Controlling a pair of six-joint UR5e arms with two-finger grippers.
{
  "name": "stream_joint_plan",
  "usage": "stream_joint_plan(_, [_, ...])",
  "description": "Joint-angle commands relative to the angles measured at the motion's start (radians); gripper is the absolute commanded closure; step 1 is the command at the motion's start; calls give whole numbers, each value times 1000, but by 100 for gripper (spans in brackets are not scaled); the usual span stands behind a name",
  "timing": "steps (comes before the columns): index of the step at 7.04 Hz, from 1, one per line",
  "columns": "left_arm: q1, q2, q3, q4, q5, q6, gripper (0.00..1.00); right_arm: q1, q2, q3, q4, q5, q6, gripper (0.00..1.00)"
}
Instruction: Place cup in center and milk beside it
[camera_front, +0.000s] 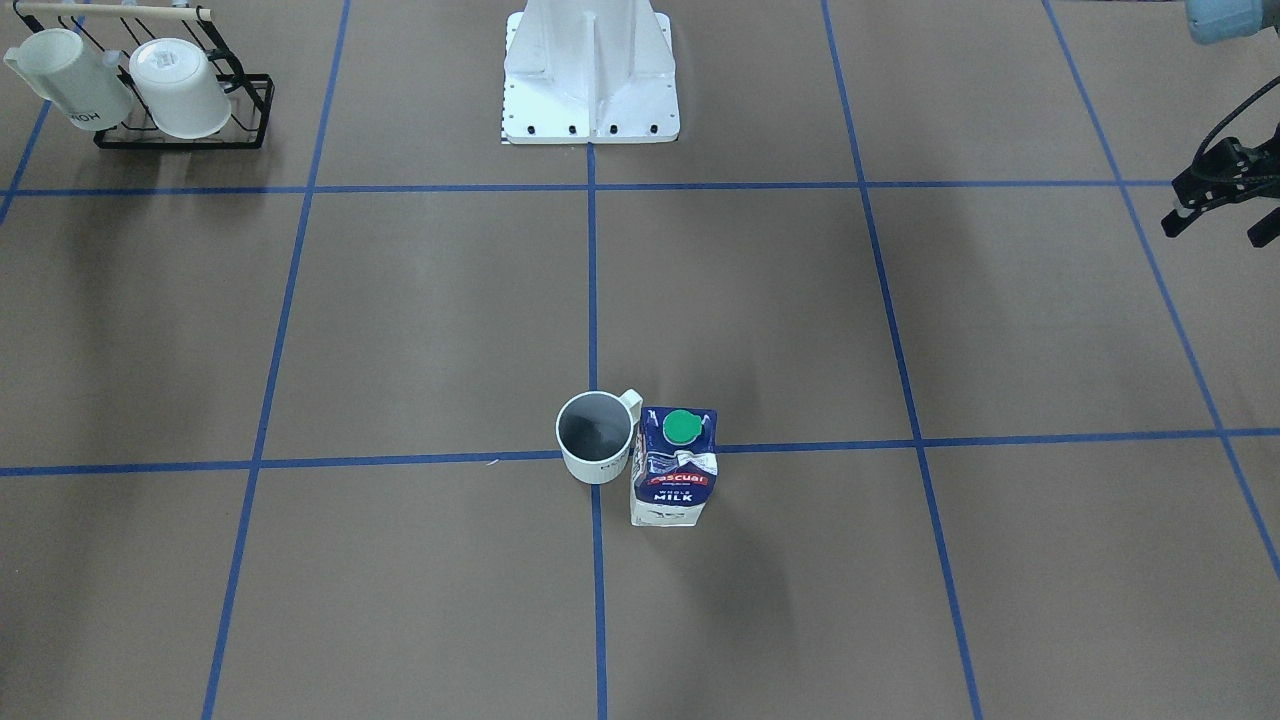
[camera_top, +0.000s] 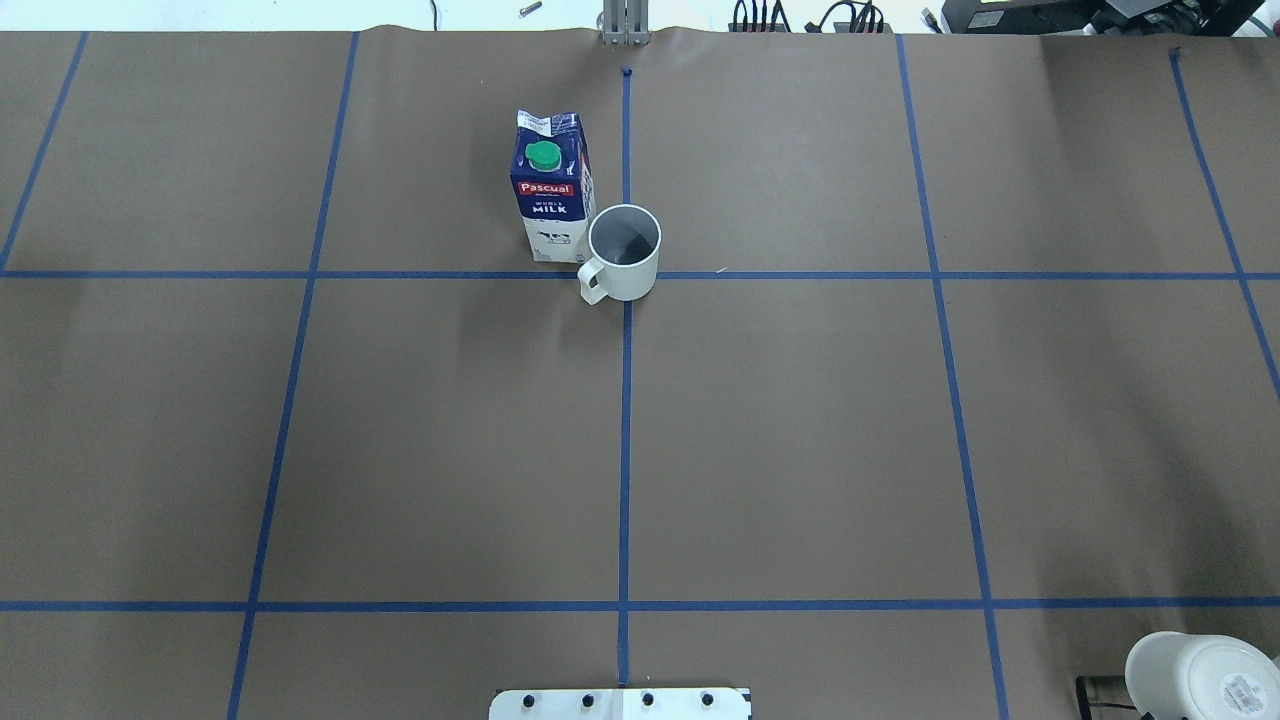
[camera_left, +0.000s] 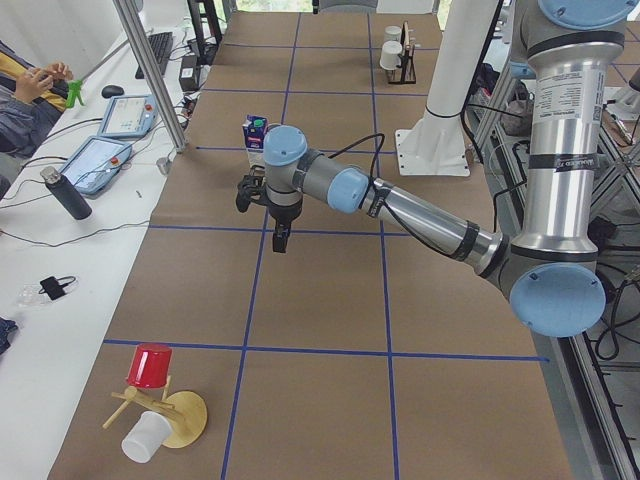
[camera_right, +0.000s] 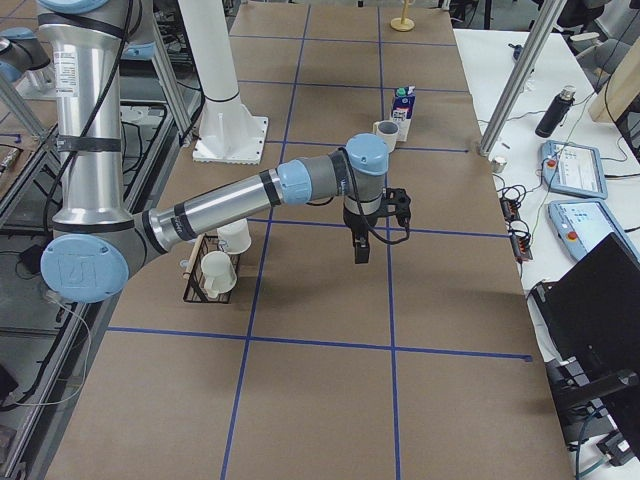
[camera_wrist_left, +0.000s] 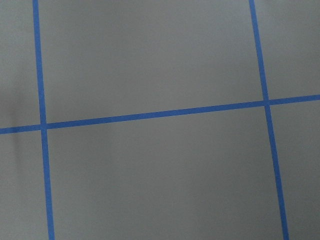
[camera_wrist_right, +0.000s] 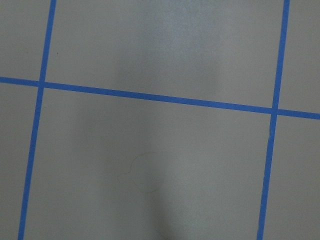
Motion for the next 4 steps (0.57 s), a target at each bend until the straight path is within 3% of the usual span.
stream_joint_plan(1, [0, -2, -1, -4, -3, -4, 2, -4, 0, -2, 1, 0, 42, 0])
stream_joint_plan(4, [1, -8, 27, -7, -2, -20, 2, -12, 0, -5, 1, -9, 46, 0])
